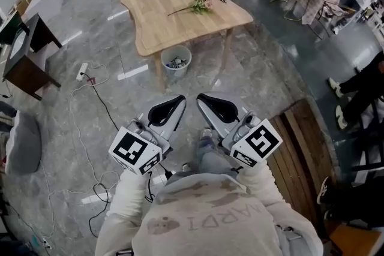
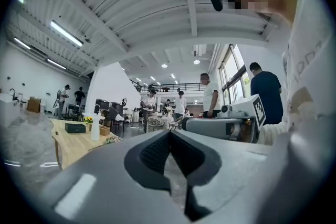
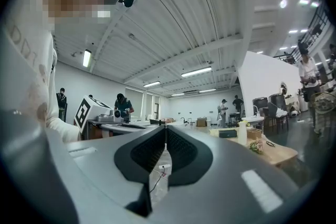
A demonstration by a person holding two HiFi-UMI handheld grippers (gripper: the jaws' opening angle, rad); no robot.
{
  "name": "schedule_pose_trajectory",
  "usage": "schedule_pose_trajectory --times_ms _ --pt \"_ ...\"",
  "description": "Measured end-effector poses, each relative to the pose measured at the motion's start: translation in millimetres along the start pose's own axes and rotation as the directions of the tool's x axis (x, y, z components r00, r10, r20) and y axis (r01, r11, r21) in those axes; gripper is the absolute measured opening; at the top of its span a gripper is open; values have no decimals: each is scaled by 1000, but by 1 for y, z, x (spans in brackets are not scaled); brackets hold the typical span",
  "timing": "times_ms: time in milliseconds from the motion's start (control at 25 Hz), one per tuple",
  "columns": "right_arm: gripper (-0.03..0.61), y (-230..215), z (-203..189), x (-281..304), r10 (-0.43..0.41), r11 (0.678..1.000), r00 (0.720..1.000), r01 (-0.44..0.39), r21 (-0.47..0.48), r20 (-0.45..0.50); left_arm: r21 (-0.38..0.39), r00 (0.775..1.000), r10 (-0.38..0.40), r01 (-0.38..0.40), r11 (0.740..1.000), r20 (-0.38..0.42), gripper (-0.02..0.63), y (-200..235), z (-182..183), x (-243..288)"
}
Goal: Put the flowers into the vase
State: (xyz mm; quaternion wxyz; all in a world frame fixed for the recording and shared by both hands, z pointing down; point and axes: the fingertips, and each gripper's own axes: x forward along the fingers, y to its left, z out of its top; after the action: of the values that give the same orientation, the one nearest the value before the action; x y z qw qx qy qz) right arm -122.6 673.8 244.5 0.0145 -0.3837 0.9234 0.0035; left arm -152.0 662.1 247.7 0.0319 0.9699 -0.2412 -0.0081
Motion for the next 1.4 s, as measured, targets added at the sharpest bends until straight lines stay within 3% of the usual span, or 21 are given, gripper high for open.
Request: schedule_pose_trajectory --times_ms 400,880,1400 --pt "61 -55 -9 50 65 998 998 -66 -23 -18 7 1000 14 -14 1000 0 5 62 1 49" --pt "69 -182 -5 90 94 996 996 -94 5 1 0 1000 15 -15 1000 -2 20 132 9 159" --pt "60 -304 -2 108 110 994 994 -110 26 25 -4 997 80 -80 997 2 21 188 15 258"
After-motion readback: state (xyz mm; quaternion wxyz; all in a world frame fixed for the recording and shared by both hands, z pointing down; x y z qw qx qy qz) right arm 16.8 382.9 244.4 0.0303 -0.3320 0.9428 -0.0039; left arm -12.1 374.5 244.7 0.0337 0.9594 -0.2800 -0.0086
